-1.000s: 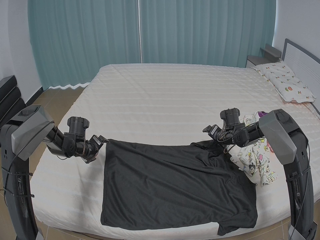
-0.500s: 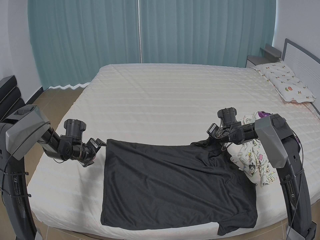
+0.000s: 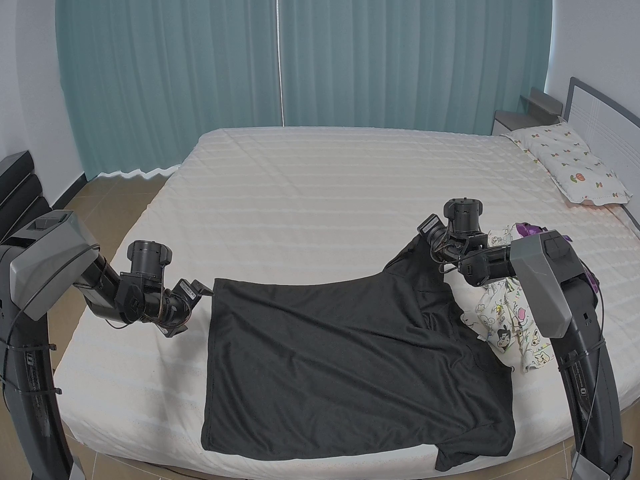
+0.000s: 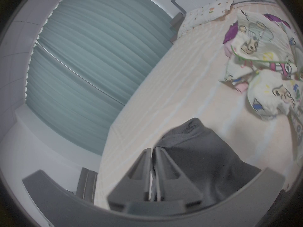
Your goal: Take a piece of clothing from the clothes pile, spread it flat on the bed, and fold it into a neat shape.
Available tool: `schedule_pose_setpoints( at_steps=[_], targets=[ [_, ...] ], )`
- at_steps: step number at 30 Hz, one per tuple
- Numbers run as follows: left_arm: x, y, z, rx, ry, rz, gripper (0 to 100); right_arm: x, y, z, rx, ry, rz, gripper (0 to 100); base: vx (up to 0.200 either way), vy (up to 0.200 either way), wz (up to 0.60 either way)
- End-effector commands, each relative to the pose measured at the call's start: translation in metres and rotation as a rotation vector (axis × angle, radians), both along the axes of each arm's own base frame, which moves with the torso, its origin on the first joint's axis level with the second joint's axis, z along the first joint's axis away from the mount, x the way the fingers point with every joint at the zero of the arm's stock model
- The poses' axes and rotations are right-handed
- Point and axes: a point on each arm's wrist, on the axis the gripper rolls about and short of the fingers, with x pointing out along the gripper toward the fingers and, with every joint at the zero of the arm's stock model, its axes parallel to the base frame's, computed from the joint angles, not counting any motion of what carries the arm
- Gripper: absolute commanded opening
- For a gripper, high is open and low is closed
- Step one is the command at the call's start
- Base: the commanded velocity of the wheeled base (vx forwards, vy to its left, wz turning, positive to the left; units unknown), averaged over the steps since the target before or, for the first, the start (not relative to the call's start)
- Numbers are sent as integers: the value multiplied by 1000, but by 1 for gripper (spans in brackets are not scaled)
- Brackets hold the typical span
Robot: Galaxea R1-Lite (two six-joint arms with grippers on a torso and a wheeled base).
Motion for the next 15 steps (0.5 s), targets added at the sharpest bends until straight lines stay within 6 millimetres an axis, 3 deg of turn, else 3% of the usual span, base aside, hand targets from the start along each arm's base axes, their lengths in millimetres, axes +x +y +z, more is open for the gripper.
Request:
schedule_pose_setpoints(
  at_steps=[1, 4, 11, 15],
  targets=[
    [-1, -1, -2, 0, 7, -3, 100, 2, -1, -20, -51, 3, 7, 100, 0, 0, 0],
    [-1, -1, -3, 0, 10, -3, 100, 3, -2, -26, -78, -24, 7, 100, 0, 0, 0],
    [-2, -1, -4, 1, 16, -3, 100, -2, -25, -7, -91, 12, -9, 100, 0, 0, 0],
    [-3, -1, -4, 1, 16, -3, 100, -17, -41, -23, -173, 129, 58, 100, 0, 0, 0]
  ],
)
